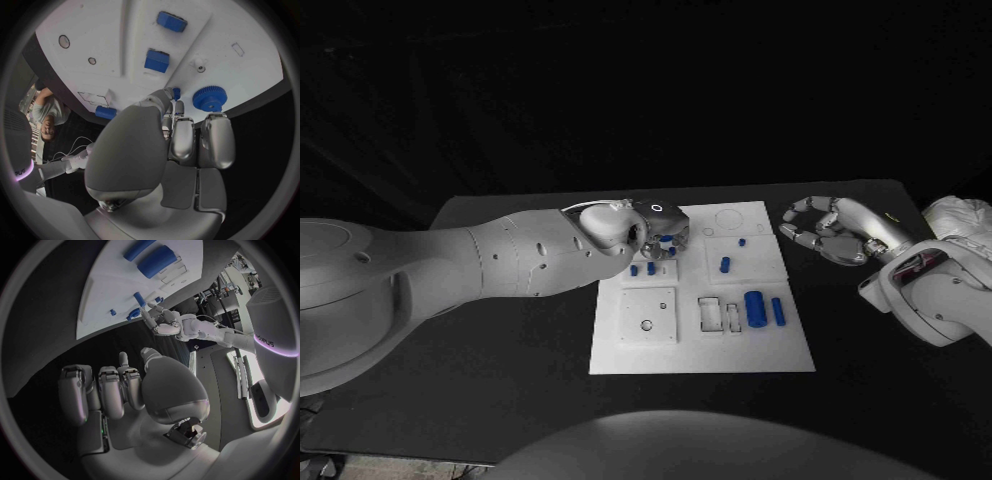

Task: Assemble the parts on the task board

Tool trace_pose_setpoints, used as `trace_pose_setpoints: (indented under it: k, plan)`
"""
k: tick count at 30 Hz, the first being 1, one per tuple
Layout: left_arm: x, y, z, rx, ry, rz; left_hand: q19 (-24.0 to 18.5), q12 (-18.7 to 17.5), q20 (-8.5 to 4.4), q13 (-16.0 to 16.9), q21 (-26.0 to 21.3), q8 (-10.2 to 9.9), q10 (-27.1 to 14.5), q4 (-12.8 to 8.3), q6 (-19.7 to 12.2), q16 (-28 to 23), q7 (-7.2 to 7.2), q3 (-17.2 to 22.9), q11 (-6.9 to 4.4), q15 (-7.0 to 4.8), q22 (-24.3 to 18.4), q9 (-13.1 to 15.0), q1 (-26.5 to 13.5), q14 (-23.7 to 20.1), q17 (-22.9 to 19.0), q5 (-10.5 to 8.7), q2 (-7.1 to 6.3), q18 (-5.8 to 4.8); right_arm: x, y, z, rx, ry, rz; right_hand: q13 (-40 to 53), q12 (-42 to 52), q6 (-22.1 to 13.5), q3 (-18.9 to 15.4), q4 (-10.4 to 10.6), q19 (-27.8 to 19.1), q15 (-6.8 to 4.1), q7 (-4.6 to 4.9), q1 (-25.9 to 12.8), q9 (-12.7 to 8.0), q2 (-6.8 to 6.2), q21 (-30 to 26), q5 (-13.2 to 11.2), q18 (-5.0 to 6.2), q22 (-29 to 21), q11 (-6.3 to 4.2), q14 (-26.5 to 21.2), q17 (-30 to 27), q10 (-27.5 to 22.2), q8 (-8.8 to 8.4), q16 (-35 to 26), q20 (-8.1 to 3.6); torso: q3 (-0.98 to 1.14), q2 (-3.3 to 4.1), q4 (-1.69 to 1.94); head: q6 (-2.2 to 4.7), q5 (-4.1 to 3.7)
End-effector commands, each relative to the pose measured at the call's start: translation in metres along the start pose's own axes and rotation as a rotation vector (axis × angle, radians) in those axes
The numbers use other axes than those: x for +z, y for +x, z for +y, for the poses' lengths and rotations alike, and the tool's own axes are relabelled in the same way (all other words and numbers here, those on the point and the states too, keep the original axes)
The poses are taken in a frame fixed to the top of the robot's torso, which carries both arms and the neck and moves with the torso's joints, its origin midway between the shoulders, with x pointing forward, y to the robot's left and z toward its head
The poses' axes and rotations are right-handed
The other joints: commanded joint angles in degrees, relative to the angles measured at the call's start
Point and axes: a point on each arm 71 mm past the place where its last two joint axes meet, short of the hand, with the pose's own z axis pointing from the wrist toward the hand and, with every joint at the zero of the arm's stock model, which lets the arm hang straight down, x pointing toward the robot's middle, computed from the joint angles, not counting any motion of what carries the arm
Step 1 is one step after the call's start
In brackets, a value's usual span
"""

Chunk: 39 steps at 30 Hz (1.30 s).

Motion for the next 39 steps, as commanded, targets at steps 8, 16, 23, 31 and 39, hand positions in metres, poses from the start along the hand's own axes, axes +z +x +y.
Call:
trace_pose_setpoints:
  k: [8, 16, 23, 31, 39]
  plan:
    - [0.002, 0.002, 0.0, 0.005, -0.015, 0.015, 1.1, 0.5, -0.13, -0.2, -0.5, 0.1, 1.3, -0.7, 0.2, -0.3, 0.13, 0.5, 0.04, -0.13, 10.9, -0.3, 0.2, 0.0, -0.7, -1.57, 0.78, -0.43, 0.0, 0.002, -0.001, -0.001, 0.006, 0.023, 15.1, 0.2, -0.1, -0.1, 0.0, 1.8, 0.31, -0.08, 0.7, 0.1, 0.05, 0.0, 0.2, 0.75, 13.0, 0.27, 5.9, 15.1, 6.2, 0.24, 0.2, 0.35, 0.0, -0.01, 0.01, 0.0, 0.08]
    - [0.004, 0.01, -0.001, -0.001, -0.027, -0.015, 0.9, 1.1, -0.1, -0.2, -1.0, 0.7, 2.5, -1.2, 1.2, -1.5, -0.22, 0.7, 0.07, -0.1, 10.8, -0.2, 0.2, -0.5, -2.8, -3.08, 2.5, -0.34, 0.0, 0.002, -0.001, 0.0, 0.008, 0.025, 15.1, 0.2, 0.0, -0.1, 0.0, 1.7, 0.31, -0.08, 0.7, 0.1, 0.06, -0.1, 0.1, 0.77, 13.0, 0.28, 5.9, 15.1, 6.2, 0.29, 0.2, 0.35, -0.03, 0.02, -0.04, 0.0, 0.04]
    - [0.004, 0.015, -0.004, -0.01, -0.011, -0.071, 0.8, 2.0, -0.14, -0.1, -1.5, 1.7, 4.4, -2.5, 3.1, -2.9, 0.12, 0.9, 0.0, -0.16, 10.6, 0.0, 1.0, -0.9, -4.9, -1.44, 3.62, -0.24, -0.001, 0.002, -0.001, 0.0, 0.009, 0.025, 15.1, 0.2, 0.0, -0.1, 0.0, 1.7, 0.31, -0.08, 0.7, 0.1, 0.06, -0.1, 0.1, 0.77, 13.0, 0.28, 5.9, 15.1, 6.2, 0.29, 0.2, 0.35, 0.01, 0.01, 0.0, 0.0, 0.12]
    - [0.001, 0.016, -0.006, -0.007, 0.015, -0.162, 1.1, 3.2, -0.4, 0.0, -0.9, 3.4, 8.9, -3.9, 7.3, -4.0, 0.39, 0.7, -0.25, -0.41, 10.8, 0.5, 1.1, -0.6, -6.7, -0.33, 4.1, -0.39, -0.001, 0.002, -0.001, -0.001, 0.009, 0.025, 15.1, 0.2, 0.1, -0.1, 0.1, 1.7, 0.32, -0.09, 0.7, 0.1, 0.09, -0.1, 0.1, 0.77, 13.0, 0.29, 5.9, 15.1, 6.2, 0.36, 0.2, 0.35, 0.02, -0.02, 0.01, 0.0, 0.11]
    - [-0.014, 0.005, 0.001, -0.036, 0.005, -0.219, 1.3, 2.6, -0.37, -0.3, -0.8, 3.4, 10.4, -4.0, 8.4, -4.4, 0.79, 0.5, -0.03, -0.32, 10.9, 0.4, 0.3, -0.2, -7.5, -1.53, 3.99, -0.45, -0.002, 0.002, -0.003, -0.001, 0.016, 0.029, 15.1, 0.2, 0.1, -0.1, 0.1, 1.7, 0.32, -0.09, 0.7, 0.1, 0.1, -0.1, 0.1, 0.78, 13.0, 0.29, 5.9, 15.1, 6.2, 0.39, 0.2, 0.35, 0.04, -0.08, -0.03, 0.0, -0.31]
